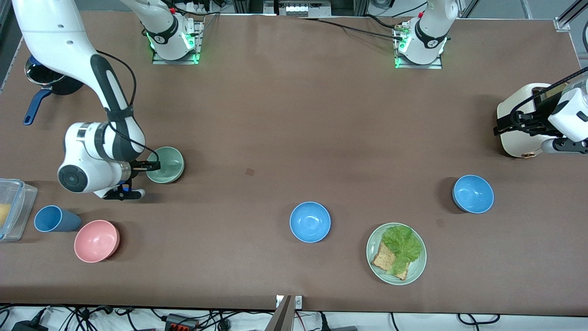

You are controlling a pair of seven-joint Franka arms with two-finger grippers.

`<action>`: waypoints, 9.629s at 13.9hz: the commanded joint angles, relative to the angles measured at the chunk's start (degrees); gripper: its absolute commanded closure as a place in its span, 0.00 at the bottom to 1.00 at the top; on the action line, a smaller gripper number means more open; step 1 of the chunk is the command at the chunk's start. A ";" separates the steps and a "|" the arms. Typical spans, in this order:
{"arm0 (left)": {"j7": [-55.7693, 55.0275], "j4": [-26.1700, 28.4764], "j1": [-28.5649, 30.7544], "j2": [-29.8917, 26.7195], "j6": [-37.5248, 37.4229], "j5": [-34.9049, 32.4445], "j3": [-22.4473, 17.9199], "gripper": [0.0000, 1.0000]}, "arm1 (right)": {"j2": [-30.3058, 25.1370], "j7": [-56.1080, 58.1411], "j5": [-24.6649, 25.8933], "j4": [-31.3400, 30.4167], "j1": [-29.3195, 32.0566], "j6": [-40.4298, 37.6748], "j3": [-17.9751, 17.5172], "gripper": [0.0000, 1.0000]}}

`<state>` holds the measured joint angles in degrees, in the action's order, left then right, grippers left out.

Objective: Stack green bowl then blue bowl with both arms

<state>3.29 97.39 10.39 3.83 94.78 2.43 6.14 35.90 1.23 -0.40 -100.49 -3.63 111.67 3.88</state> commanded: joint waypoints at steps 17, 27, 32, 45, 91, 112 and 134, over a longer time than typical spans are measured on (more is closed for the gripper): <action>0.49 -8.25 1.47 7.58 -3.11 0.38 0.01 0.00 | 4.17 -21.17 -7.83 16.02 -18.49 -4.01 -13.29 1.00; 21.11 -21.98 6.48 35.71 16.38 0.47 0.10 0.00 | 9.55 -36.54 -15.68 16.55 -27.75 6.37 -13.02 0.17; 30.01 -21.98 9.38 41.25 22.46 0.55 0.10 0.00 | -3.17 -39.64 -14.54 17.52 -25.73 -2.75 -8.74 0.00; 30.64 -15.83 11.58 42.58 20.80 2.05 0.89 0.56 | -10.75 -26.55 -4.01 29.74 -7.88 -15.44 -1.26 0.00; -56.47 8.69 -20.15 28.25 39.43 -3.14 26.73 0.99 | -34.76 4.48 -0.03 3.72 3.54 -11.74 -0.28 0.00; -31.29 2.11 -5.22 21.05 26.60 -5.07 27.08 0.58 | -35.54 2.37 0.49 3.63 6.53 -15.25 -3.18 0.00; 8.84 -4.84 -3.69 5.86 7.19 -2.43 2.59 0.00 | -36.69 1.58 0.49 2.93 6.10 -15.78 -2.83 0.00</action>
<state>11.76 88.99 9.97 15.79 103.76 -1.36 13.90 0.20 3.74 -0.78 -97.56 1.98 96.88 1.81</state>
